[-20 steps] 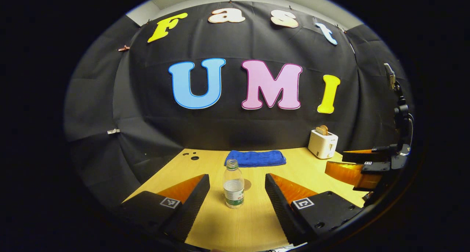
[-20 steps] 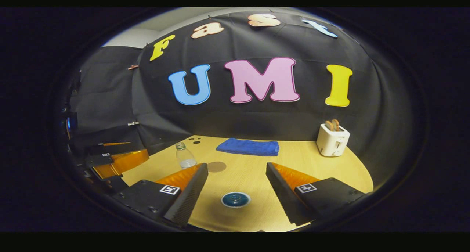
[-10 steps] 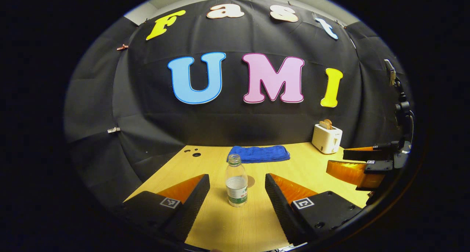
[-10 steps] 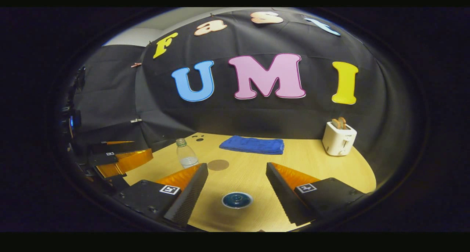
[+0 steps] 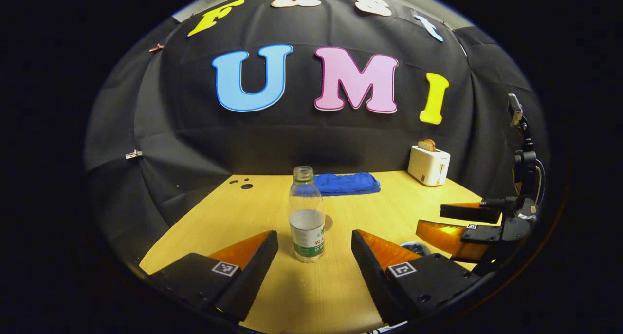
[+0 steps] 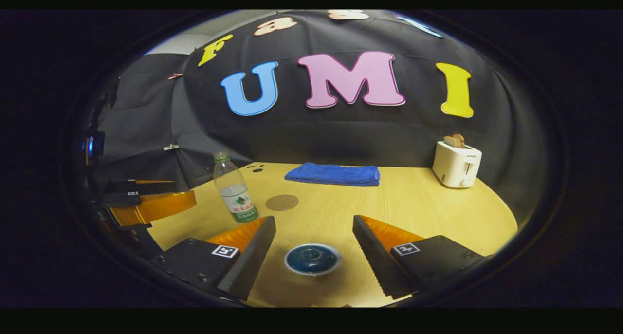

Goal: Open the teacup lid with one hand, grasp the water bottle and pour water into the teacup with the other hand; after pouring, place the water bottle on the coaster and then close the teacup lid.

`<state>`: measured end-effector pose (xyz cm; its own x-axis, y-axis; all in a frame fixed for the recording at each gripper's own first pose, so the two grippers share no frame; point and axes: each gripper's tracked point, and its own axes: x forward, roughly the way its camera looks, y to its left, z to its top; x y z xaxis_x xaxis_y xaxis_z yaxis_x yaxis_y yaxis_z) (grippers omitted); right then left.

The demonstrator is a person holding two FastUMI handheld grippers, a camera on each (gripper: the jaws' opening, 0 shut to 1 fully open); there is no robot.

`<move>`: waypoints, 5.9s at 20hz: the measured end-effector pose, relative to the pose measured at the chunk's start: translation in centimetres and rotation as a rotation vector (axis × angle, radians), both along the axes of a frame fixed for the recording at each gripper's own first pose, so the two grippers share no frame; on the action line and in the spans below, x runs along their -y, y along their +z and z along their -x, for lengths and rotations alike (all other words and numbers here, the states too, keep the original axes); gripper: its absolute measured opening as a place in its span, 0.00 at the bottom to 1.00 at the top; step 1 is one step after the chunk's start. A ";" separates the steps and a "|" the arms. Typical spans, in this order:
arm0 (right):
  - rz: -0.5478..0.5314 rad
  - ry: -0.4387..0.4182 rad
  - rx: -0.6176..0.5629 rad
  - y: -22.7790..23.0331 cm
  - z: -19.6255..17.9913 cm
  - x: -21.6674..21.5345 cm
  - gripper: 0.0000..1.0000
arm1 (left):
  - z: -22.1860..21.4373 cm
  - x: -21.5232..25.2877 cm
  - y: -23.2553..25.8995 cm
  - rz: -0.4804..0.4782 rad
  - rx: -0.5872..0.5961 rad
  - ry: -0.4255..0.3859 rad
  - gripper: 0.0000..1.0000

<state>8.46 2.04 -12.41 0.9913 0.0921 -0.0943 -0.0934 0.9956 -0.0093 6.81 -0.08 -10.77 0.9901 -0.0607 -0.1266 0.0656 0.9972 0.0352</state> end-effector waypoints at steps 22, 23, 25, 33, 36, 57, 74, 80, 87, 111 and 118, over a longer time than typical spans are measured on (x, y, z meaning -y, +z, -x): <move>0.025 -0.005 -0.029 -6.1 -2.3 -0.2 0.58 | -1.8 -0.7 -5.9 0.047 -0.068 0.034 0.95; 0.028 0.000 -0.029 -6.2 -2.5 -0.4 0.58 | -1.7 -0.6 -5.9 0.045 -0.068 0.032 0.95; 0.038 0.001 -0.031 -6.1 -2.4 -0.5 0.51 | -1.5 -0.5 -6.1 0.039 -0.068 0.029 0.95; 0.051 0.013 -0.072 -6.1 -2.7 -0.8 0.28 | -1.6 0.3 -5.8 0.002 -0.052 0.000 0.96; 0.062 0.023 -0.086 -5.9 -2.9 -1.1 0.28 | -2.1 0.3 -6.0 0.008 -0.061 -0.004 0.96; 0.033 -0.061 -0.092 -2.6 -2.4 3.5 0.26 | -14.9 -0.3 -4.6 0.076 0.050 -0.054 0.95; 0.009 -0.109 -0.072 -2.0 -0.9 5.1 0.26 | -14.3 -1.8 -2.1 -0.444 0.073 -0.061 0.73; 0.003 -0.136 -0.073 -2.1 0.4 6.7 0.26 | -13.3 -0.3 -1.1 -0.718 0.094 -0.140 0.73; 0.000 -0.170 -0.079 -2.5 1.8 8.9 0.25 | -13.1 3.5 -2.5 -0.981 0.105 -0.267 0.73; -0.026 -0.199 -0.110 -4.8 4.1 9.3 0.26 | -14.8 8.9 -7.7 -1.667 0.225 -0.536 0.74; -0.035 -0.179 -0.124 -5.5 4.3 8.5 0.26 | -15.3 9.3 -7.5 -1.777 0.255 -0.561 0.75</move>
